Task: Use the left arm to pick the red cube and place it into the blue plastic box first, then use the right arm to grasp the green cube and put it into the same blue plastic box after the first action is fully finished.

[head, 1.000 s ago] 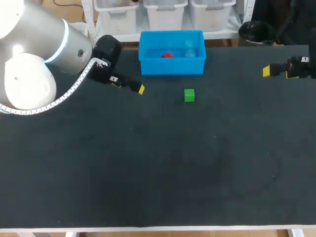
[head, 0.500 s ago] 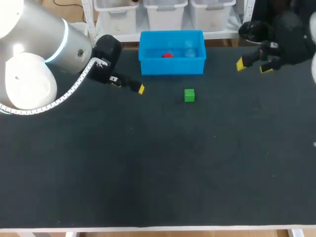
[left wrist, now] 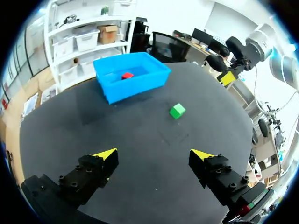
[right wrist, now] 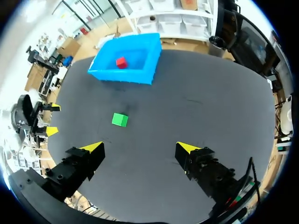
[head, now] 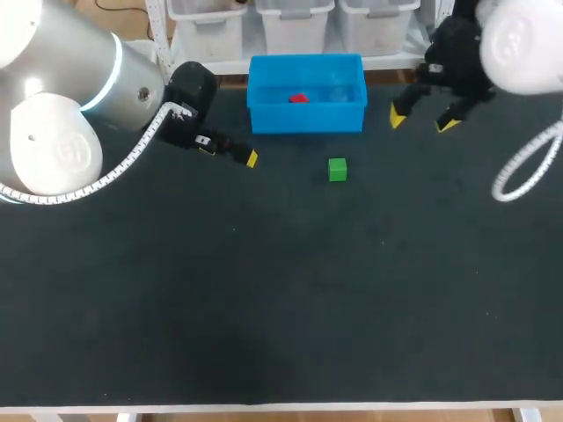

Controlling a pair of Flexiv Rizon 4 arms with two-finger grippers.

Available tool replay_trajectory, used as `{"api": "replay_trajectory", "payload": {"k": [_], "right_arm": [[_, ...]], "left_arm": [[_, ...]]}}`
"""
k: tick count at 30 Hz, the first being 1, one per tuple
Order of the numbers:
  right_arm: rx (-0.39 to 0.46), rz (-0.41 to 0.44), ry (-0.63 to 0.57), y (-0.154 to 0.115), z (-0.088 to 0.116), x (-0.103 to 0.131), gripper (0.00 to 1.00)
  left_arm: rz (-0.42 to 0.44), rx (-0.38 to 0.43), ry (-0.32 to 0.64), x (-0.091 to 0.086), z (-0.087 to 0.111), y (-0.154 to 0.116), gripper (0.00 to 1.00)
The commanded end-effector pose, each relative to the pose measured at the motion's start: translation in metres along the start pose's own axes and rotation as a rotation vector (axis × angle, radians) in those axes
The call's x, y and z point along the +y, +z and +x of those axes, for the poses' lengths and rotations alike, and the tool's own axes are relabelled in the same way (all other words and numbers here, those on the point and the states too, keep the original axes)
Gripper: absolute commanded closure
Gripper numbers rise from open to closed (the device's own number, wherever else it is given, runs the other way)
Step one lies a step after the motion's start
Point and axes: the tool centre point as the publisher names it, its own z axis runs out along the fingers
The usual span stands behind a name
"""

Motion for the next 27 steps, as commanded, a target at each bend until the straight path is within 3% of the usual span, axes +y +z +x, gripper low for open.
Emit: {"api": "replay_trajectory", "payload": {"k": [1, 6, 13, 27], "right_arm": [[0.081, 0.039, -0.003, 0.021, -0.010, 0.011, 0.00], [0.093, 0.070, -0.008, 0.040, -0.008, 0.019, 0.00], [0.035, 0.096, -0.041, 0.054, -0.013, 0.036, 0.00], [0.143, 0.154, -0.049, 0.085, -0.024, 0.053, 0.00]], "left_arm": [[0.007, -0.006, 0.003, 0.001, 0.002, -0.001, 0.00], [0.007, -0.006, 0.003, 0.001, 0.002, -0.001, 0.00], [0.007, -0.006, 0.003, 0.001, 0.002, -0.001, 0.00], [0.007, -0.006, 0.003, 0.001, 0.002, -0.001, 0.00]]}}
